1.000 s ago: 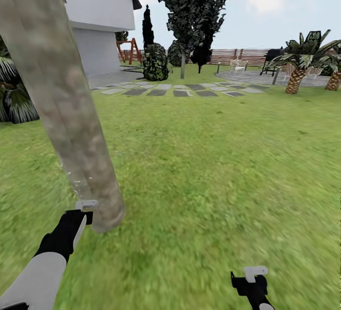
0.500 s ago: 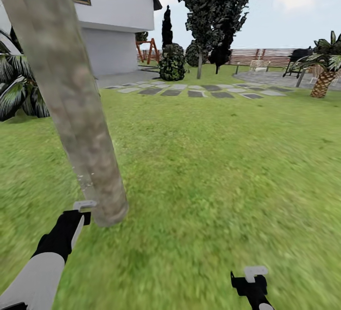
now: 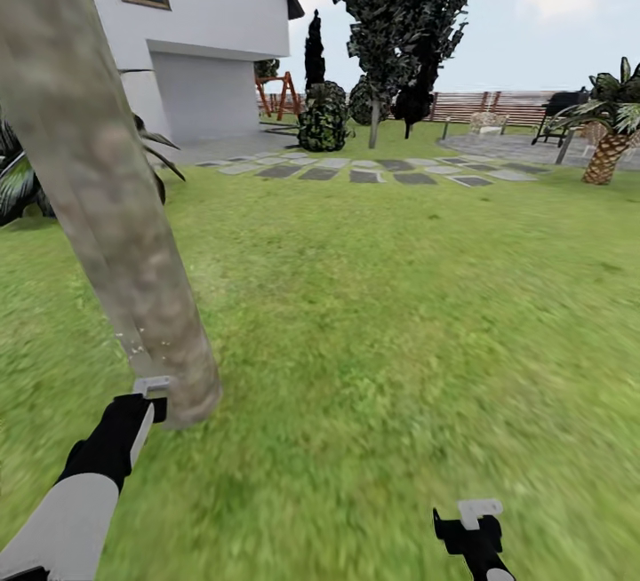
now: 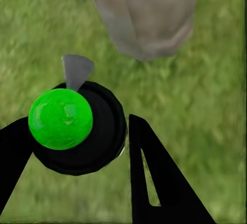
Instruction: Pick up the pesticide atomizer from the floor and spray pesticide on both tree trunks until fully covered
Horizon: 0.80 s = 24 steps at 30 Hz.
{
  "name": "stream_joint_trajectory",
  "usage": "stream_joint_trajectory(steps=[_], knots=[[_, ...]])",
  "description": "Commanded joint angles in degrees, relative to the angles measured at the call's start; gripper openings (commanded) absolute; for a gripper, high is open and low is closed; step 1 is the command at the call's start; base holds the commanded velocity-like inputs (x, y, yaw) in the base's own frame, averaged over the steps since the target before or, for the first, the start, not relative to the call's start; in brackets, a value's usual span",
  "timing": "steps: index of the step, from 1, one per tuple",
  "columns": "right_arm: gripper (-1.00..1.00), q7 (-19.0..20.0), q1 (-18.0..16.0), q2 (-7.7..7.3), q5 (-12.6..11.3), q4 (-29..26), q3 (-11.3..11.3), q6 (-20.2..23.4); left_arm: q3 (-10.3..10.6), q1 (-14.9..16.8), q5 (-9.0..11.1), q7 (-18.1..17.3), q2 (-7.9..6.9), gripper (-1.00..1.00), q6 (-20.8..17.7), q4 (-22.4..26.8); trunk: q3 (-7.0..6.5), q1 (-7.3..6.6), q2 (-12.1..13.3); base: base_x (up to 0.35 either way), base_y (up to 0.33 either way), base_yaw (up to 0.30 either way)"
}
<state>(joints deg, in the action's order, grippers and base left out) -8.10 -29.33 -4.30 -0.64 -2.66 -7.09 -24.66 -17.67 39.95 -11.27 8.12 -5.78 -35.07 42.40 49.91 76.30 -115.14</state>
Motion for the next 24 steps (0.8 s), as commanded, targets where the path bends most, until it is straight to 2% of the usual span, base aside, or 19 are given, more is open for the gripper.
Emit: stream_joint_trajectory(steps=[1,4,12,15,18,19,20,24], knots=[[1.00,-0.3,0.0,-0.01,-0.1,0.0,-0.5,-0.1,-0.8,0.0,-0.3,-0.3,-0.03,-1.00,-0.3,0.2,0.05,0.00,0.0,0.126,-0.265,0.187],[1.00,-0.3,0.0,-0.01,-0.1,0.0,-0.5,-0.1,-2.0,0.1,-0.2,-0.7,-0.89,-1.00,-0.4,0.9,0.05,0.00,0.0,0.175,-0.238,0.254],[1.00,-0.3,0.0,-0.01,-0.1,0.0,-0.5,0.0,-1.3,1.2,-0.4,-0.8,-1.52,-1.00,-1.4,2.5,0.05,0.00,0.0,0.028,-0.029,0.276],[1.00,-0.3,0.0,-0.01,-0.1,0.0,-0.5,0.0,-1.2,4.2,-0.4,-0.9,-3.13,-1.00,-2.9,2.5,0.05,0.00,0.0,0.000,0.000,0.277],[1.00,-0.3,0.0,-0.01,-0.1,0.0,-0.5,0.0,-1.1,5.7,-0.5,-3.2,-3.69,-1.00,-4.0,2.3,0.05,0.00,0.0,0.000,0.000,0.277],[1.00,-0.3,0.0,-0.01,-0.1,0.0,-0.5,0.0,-0.5,6.9,-0.8,-6.6,-3.76,-1.00,-4.1,2.2,0.05,0.00,0.0,0.000,0.000,0.271],[1.00,-0.3,0.0,-0.01,-0.1,0.0,-0.5,0.0,0.4,7.8,-0.9,-7.9,-3.82,-1.00,-4.5,2.0,0.05,0.00,0.0,0.000,0.000,0.218],[1.00,-0.3,0.0,-0.01,-0.1,0.0,-0.5,0.0,4.0,11.0,-1.0,-9.4,-4.38,-1.00,-9.5,1.9,0.05,0.00,0.0,0.000,0.000,0.057]])
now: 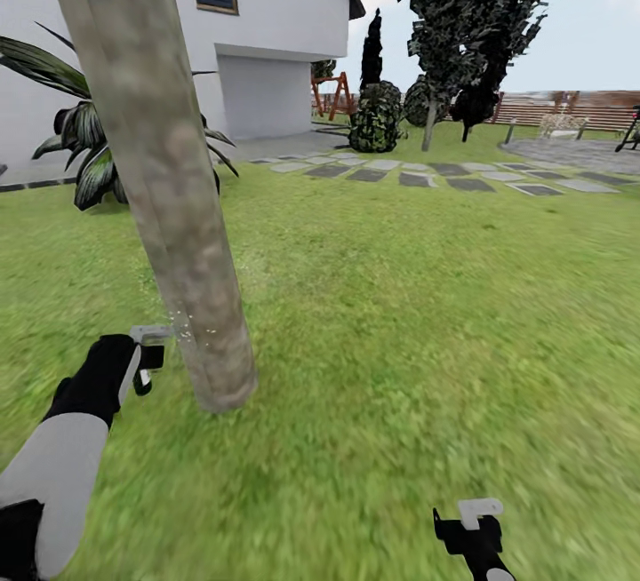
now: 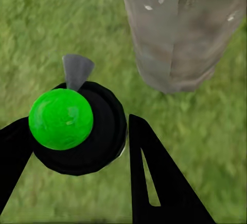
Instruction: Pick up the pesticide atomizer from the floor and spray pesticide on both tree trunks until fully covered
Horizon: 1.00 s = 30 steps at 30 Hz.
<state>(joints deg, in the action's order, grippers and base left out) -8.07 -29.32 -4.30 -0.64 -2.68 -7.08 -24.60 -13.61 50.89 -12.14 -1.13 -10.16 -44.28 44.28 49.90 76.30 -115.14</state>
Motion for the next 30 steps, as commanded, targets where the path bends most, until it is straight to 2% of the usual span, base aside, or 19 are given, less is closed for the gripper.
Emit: stream_joint_trajectory(steps=[1,4,6,7,10,12,14,20,23,27,30], knots=[[1.00,-0.3,0.0,0.00,0.0,0.1,-0.5,-0.1,0.3,0.9,-0.1,-0.3,-0.85,-1.00,-1.0,0.0,0.06,0.00,0.0,0.000,0.000,0.006],[1.00,-0.3,0.0,0.00,0.0,0.1,-0.5,-0.1,0.5,1.4,-0.1,-1.5,-4.18,-1.00,-1.5,-0.1,0.06,0.00,0.0,0.000,0.000,0.001],[1.00,-0.3,0.0,0.00,0.0,0.1,-0.5,-0.1,1.4,1.3,-0.1,-5.2,-5.25,-1.00,-1.5,0.0,0.06,0.00,0.0,0.000,0.000,0.000],[1.00,-0.3,0.0,0.00,0.0,0.0,-0.5,-0.1,2.3,1.2,-0.1,-6.0,-5.25,-1.00,-1.5,0.0,0.06,0.00,0.0,0.000,0.000,0.000],[1.00,-0.3,0.0,0.00,0.0,0.0,-0.5,-0.1,9.1,1.5,0.3,-7.5,-4.46,-1.00,-2.5,0.2,0.06,0.00,0.0,0.000,0.000,0.000],[1.00,-0.3,0.0,0.00,0.0,0.0,-0.5,-0.1,10.2,1.6,0.4,-7.7,-3.10,-1.00,-4.0,0.6,0.06,0.00,0.0,0.000,0.000,0.000],[1.00,-0.3,0.0,0.00,0.0,0.0,-0.5,-0.1,10.4,2.0,0.5,-7.7,-2.84,-1.00,-4.5,0.7,0.06,0.00,0.0,0.000,0.000,0.000],[1.00,-0.3,0.0,0.00,0.0,0.0,-0.5,-0.1,10.1,4.3,0.5,-7.9,-5.37,-1.00,-5.4,0.8,0.06,0.00,0.0,0.000,0.000,0.000],[1.00,-0.3,0.0,0.00,0.0,0.0,-0.5,-0.1,10.3,5.1,0.5,-7.9,-4.69,-1.00,-7.1,1.0,0.06,0.00,0.0,0.000,0.000,0.000],[1.00,-0.3,0.0,0.00,0.0,0.0,-0.5,-0.1,10.6,7.7,0.6,-7.9,-2.83,-1.00,-8.8,1.4,0.06,0.00,0.0,0.000,0.000,0.000],[1.00,-0.3,0.0,0.00,0.0,0.0,-0.5,-0.1,10.5,10.5,0.6,-7.9,-3.27,-1.00,-11.0,1.0,0.06,0.00,0.0,0.000,0.000,0.000]])
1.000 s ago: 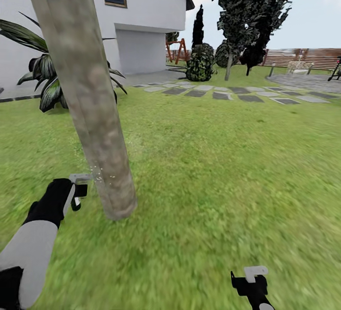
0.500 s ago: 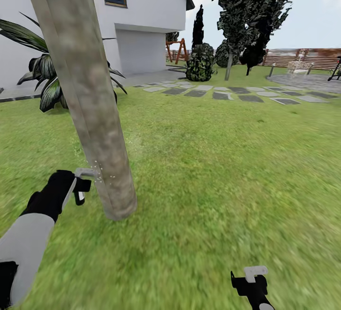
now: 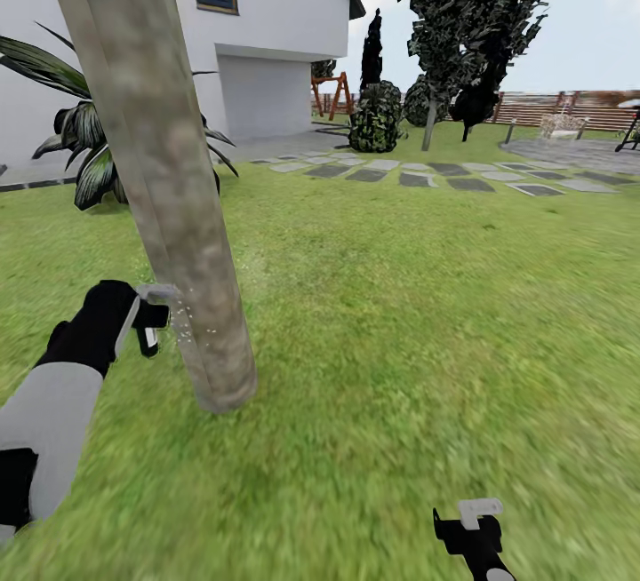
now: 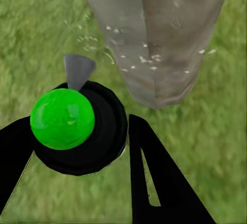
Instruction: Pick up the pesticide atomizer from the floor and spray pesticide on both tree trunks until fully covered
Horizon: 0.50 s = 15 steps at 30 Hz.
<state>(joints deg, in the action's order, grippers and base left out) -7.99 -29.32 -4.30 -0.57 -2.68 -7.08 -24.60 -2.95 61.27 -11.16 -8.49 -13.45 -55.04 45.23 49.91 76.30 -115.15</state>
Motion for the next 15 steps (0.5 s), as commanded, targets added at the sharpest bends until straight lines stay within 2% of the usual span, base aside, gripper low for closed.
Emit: stream_joint_trajectory(steps=[1,4,6,8,12,14,15], knots=[[1.00,-0.4,0.0,0.00,-0.1,0.0,-0.5,-0.1,-0.1,0.5,-0.5,-0.6,-0.27,-1.00,-0.6,0.0,0.06,-0.01,0.0,0.000,0.000,0.000],[1.00,-0.4,0.0,0.00,-0.1,0.0,-0.5,-0.1,-0.1,0.5,-0.4,-0.9,-1.65,-1.00,-0.9,0.0,0.06,-0.01,0.0,0.000,0.000,0.000],[1.00,-0.4,0.0,0.00,-0.1,0.0,-0.5,-0.1,0.0,-0.1,-0.6,-5.0,-2.05,-1.00,-0.7,0.3,0.06,-0.01,0.0,0.000,0.000,0.000],[1.00,-0.4,0.0,0.00,-0.1,0.0,-0.5,-0.1,0.1,-0.2,-0.9,-7.2,-2.04,-1.00,-0.5,0.4,0.06,-0.01,0.0,0.000,0.000,0.000],[1.00,-0.4,0.0,0.07,-0.1,0.0,-0.5,-0.1,0.0,-0.2,-1.5,-7.8,-2.18,-1.00,-0.8,1.2,0.06,-0.01,0.0,0.010,-0.011,0.178],[1.00,-0.4,0.0,0.08,-0.1,0.0,-0.5,-0.1,0.0,-0.2,-2.4,-7.7,-2.19,-1.00,-0.8,1.5,0.06,-0.01,0.0,0.115,-0.161,0.207],[1.00,-0.4,0.0,0.04,-0.1,0.0,-0.5,-0.1,-0.1,-0.1,-3.6,-7.7,-2.14,-1.00,-0.8,1.6,0.06,-0.01,0.0,0.135,-0.221,0.057]])
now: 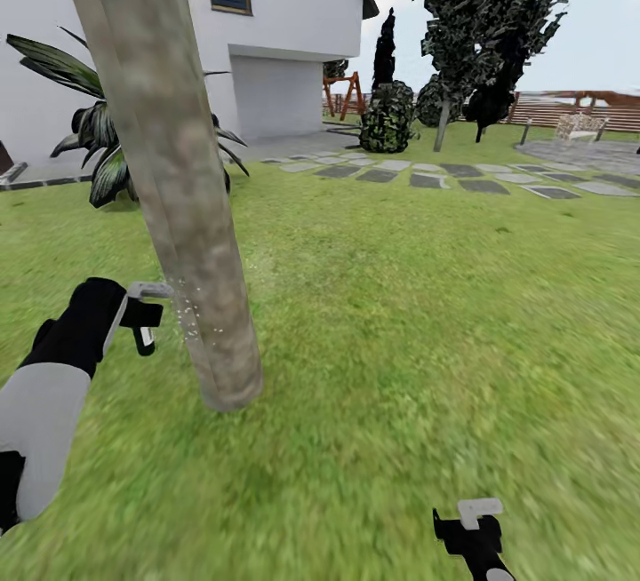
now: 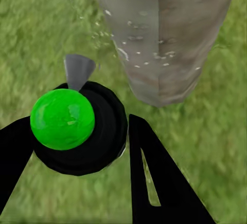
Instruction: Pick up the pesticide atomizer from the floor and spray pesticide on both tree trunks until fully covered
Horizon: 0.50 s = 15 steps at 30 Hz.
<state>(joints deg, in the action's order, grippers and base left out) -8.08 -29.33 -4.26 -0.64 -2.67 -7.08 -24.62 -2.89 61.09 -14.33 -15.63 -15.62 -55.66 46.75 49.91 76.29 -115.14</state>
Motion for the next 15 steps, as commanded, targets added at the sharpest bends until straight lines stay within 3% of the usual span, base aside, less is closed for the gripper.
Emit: stream_joint_trajectory(steps=[1,15], knots=[[1.00,-0.3,0.0,-0.01,-0.1,0.0,-0.5,-0.1,-0.1,0.1,-0.9,-0.5,0.09,-1.00,-0.2,0.1,0.05,0.01,0.0,0.119,-0.240,0.029],[1.00,-0.4,0.0,-0.05,-0.1,0.0,-0.5,-0.1,-0.1,0.2,-1.5,-0.5,0.16,-1.00,-0.2,0.1,0.05,0.01,0.0,0.013,-0.271,0.002]])
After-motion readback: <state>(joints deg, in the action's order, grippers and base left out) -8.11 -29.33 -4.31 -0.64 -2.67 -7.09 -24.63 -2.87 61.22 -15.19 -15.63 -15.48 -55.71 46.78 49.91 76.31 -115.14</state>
